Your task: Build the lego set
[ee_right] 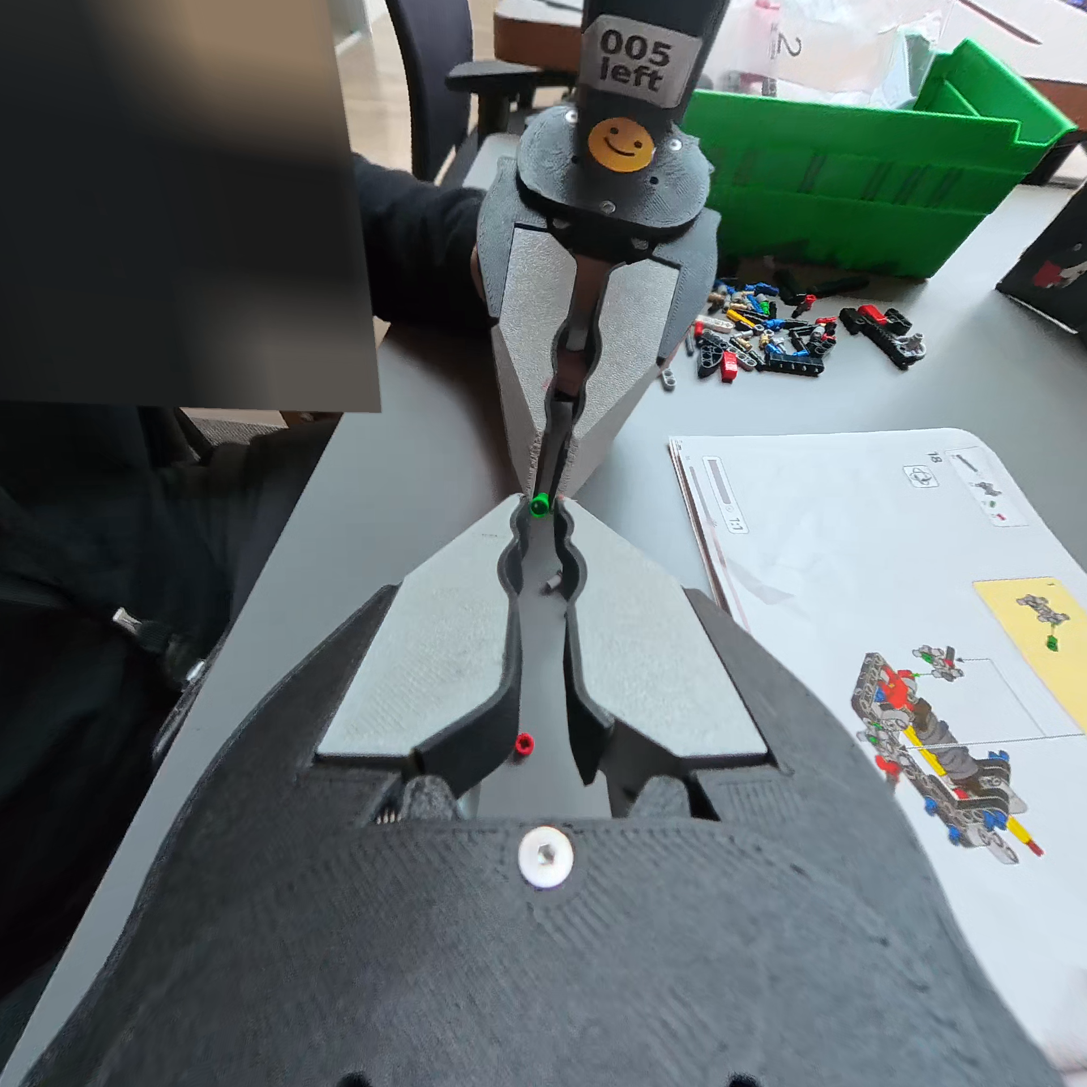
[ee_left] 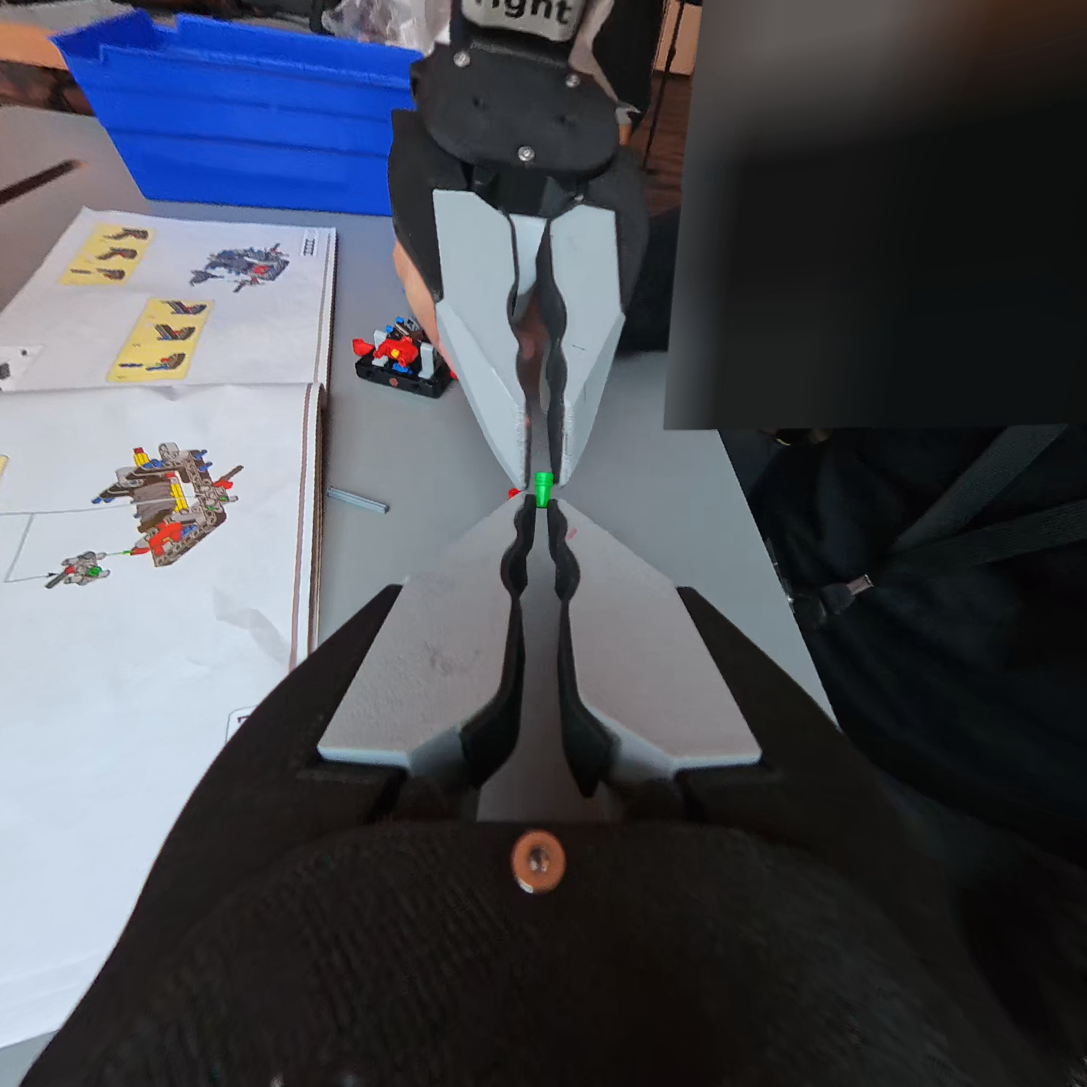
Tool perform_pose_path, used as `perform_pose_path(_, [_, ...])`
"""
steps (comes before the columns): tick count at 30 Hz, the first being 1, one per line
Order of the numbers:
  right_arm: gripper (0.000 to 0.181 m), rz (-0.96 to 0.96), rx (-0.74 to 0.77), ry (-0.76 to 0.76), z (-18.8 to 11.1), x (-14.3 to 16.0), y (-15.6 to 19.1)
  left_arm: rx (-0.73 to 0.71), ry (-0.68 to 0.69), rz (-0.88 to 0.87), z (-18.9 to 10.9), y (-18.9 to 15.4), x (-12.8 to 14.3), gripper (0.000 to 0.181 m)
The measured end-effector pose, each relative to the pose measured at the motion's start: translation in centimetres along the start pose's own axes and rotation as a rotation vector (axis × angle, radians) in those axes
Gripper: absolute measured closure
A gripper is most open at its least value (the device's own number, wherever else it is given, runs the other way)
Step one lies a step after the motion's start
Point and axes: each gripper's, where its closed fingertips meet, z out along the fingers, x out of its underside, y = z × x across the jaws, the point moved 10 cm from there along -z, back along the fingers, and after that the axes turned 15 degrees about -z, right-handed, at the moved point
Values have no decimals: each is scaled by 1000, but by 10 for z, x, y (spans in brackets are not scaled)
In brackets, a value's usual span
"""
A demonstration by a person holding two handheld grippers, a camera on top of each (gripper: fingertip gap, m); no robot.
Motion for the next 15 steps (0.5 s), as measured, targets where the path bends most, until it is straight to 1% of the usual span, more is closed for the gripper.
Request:
perform_pose_path(5, [178,-2,24,-13,-3,-1,-2,7,-46,-8,-4,1,-3,179])
perform_pose_path(11, [175,-20,35,-1,-1,-2,0,27,-22,-54,-2,3,-1,179])
perform_pose_path(15, [178,-30,41,7,0,-3,0,37,-24,-73,-2,4,-1,179])
